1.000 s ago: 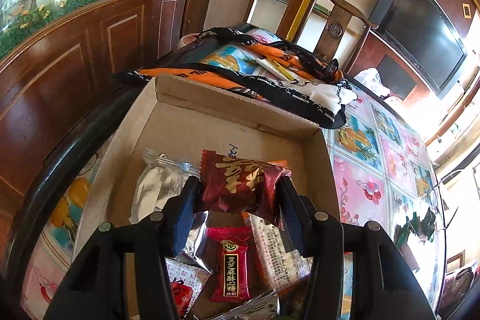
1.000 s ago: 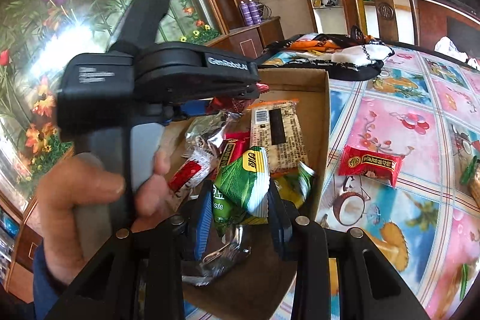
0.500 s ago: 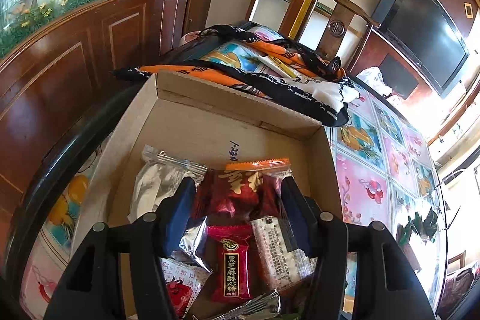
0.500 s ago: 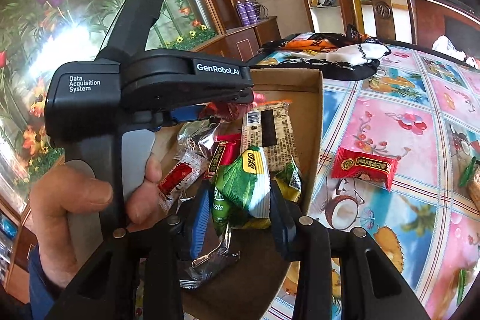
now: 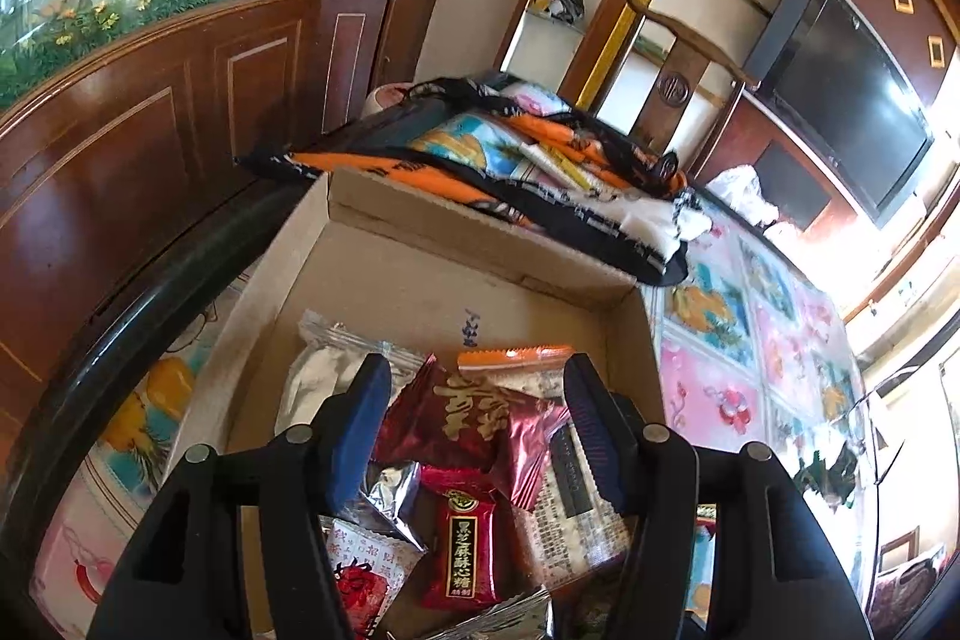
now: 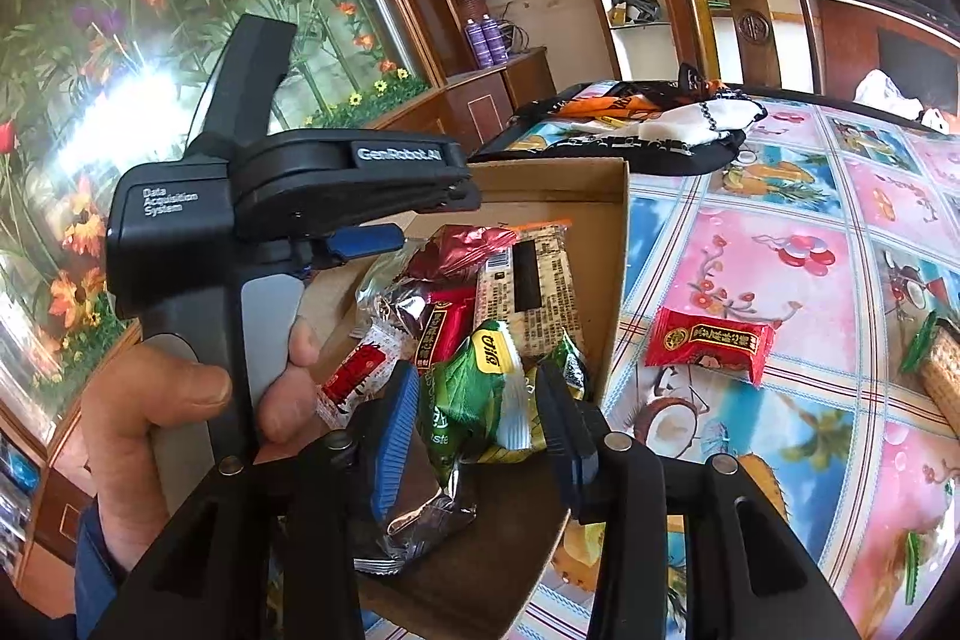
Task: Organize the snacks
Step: 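Lower the foil candy into the box and open the left gripper while the right lowers the pea bag, then open the right gripper over the box and move both grippers back over the table, then grasp the red wrapped snack bar with the left gripper while the right grasps a clear packet, then lift the red snack bar with the left gripper while the right lifts the clear packet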
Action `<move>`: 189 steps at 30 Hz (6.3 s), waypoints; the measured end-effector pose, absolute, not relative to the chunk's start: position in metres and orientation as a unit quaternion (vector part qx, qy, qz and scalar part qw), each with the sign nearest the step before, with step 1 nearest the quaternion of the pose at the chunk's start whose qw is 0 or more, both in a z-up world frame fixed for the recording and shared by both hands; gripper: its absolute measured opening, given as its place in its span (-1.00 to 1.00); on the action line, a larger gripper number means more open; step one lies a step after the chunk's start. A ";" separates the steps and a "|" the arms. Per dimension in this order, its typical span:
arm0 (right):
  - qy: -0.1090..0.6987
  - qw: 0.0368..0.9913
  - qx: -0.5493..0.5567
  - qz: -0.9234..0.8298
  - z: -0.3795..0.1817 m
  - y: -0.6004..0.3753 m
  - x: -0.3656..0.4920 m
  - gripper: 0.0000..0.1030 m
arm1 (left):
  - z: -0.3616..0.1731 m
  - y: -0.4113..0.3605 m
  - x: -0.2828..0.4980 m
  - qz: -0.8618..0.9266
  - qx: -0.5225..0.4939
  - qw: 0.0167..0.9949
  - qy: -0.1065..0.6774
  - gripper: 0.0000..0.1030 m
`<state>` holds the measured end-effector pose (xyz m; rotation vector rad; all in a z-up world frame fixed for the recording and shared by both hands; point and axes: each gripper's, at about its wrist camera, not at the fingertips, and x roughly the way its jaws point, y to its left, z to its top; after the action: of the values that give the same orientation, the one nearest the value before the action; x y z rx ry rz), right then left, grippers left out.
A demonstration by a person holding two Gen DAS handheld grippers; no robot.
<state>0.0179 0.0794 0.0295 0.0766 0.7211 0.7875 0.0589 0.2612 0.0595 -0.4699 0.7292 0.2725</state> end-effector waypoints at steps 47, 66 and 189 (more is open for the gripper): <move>0.342 0.865 0.125 0.345 0.053 -0.038 0.027 0.01 | 0.098 0.165 -0.006 0.172 -0.124 0.959 0.190 0.33; 0.324 0.874 0.226 0.282 0.067 -0.137 0.039 0.01 | 0.048 0.072 0.081 0.076 -0.072 0.912 0.396 0.30; 0.424 0.872 0.087 0.228 0.026 -0.128 0.036 -0.40 | 0.018 0.019 0.029 -0.031 0.042 0.917 0.395 -0.69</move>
<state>0.0356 -0.1284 0.0260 0.1827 0.8869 0.4760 0.0292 0.0193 0.0176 0.0857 0.8117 -0.0628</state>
